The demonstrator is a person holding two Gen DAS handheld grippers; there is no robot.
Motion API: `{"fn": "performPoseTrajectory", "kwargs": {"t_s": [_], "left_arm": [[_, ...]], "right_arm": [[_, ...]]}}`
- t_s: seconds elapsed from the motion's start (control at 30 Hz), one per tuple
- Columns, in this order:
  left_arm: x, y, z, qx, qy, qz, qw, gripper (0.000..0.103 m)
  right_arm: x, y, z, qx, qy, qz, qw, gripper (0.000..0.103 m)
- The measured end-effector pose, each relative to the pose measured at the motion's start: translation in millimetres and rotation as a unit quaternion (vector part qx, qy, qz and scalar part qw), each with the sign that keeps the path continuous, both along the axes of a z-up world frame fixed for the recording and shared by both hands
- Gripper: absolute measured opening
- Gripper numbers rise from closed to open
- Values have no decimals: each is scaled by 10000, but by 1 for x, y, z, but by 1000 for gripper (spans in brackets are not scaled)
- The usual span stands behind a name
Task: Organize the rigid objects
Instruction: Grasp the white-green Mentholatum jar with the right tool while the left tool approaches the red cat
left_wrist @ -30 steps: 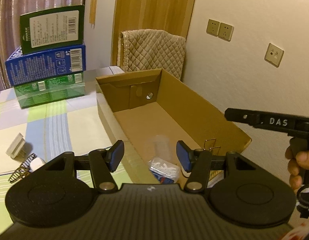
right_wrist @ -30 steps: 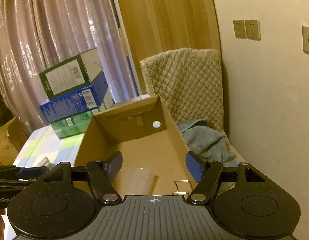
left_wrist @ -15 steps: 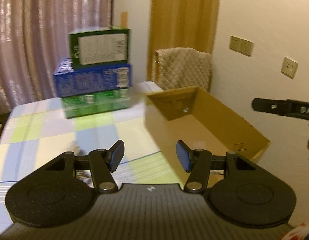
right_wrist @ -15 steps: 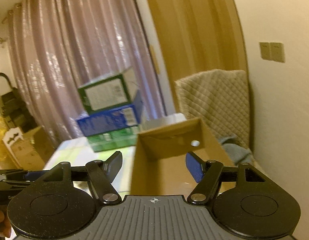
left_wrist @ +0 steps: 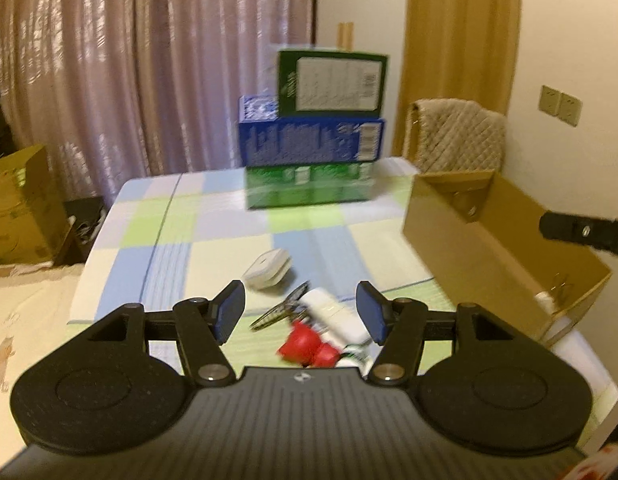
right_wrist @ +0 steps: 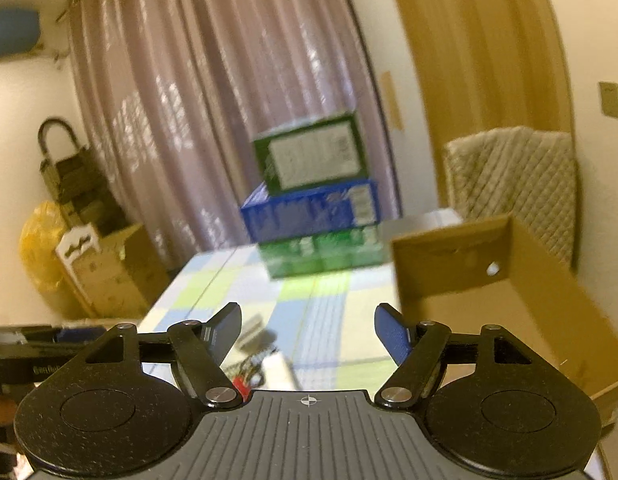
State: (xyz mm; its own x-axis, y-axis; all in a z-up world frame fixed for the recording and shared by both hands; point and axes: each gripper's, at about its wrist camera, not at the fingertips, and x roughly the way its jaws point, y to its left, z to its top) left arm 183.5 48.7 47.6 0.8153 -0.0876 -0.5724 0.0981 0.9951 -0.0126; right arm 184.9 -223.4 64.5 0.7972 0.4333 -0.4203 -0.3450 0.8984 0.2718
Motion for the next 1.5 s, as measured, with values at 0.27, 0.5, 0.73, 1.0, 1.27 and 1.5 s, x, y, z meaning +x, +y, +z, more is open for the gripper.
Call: {"fn": "performPoseTrajectory", "kwargs": {"t_s": [0.27, 0.5, 0.73, 1.0, 1.27, 1.5], "left_arm": [[2, 26, -51, 130, 341, 159, 9992, 57], [17, 39, -89, -1, 501, 33, 9987, 57], [36, 43, -102, -33, 533, -222, 9983, 57], [59, 42, -113, 62, 569, -379, 9976, 57], [69, 40, -128, 191, 910, -479, 9945, 57], [68, 37, -127, 149, 968, -568, 9936, 59]], "right_arm": [[11, 43, -65, -453, 435, 410, 9972, 71], [20, 65, -100, -984, 536, 962, 9890, 71], [43, 95, -136, -1451, 650, 1738, 9719, 71], [67, 122, -158, -1874, 690, 2175, 9554, 60], [78, 132, -173, -2128, 823, 2230, 9477, 42], [84, 144, -183, -2322, 914, 2357, 9393, 33]]}}
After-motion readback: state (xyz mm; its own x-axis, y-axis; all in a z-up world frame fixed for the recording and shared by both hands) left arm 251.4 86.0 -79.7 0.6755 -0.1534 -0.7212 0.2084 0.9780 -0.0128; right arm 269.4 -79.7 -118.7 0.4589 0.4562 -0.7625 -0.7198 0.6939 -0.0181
